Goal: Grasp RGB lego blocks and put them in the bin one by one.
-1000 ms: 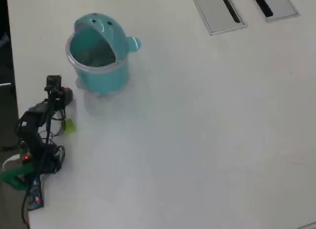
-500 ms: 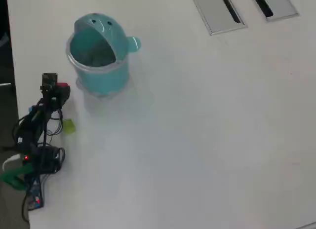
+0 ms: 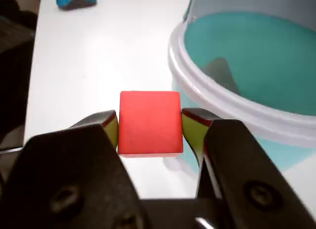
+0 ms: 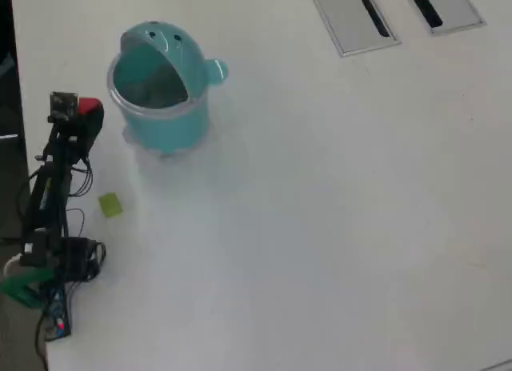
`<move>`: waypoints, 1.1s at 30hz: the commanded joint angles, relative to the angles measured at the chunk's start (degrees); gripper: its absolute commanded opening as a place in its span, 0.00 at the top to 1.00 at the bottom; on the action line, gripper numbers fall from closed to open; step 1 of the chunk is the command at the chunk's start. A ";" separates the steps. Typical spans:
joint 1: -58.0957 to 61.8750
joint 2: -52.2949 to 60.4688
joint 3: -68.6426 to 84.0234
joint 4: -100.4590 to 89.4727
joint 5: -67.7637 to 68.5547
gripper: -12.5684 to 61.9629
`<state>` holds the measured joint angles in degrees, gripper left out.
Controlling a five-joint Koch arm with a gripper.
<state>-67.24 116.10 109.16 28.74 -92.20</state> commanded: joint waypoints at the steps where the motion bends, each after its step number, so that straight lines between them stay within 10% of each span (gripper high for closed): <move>1: 0.18 1.58 -8.88 0.62 0.44 0.74; 28: 15.82 -18.72 -31.29 -15.73 -1.93 0.73; 33: 17.31 -18.98 -26.37 -17.93 -9.40 0.47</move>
<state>-50.62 95.27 84.73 16.35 -100.37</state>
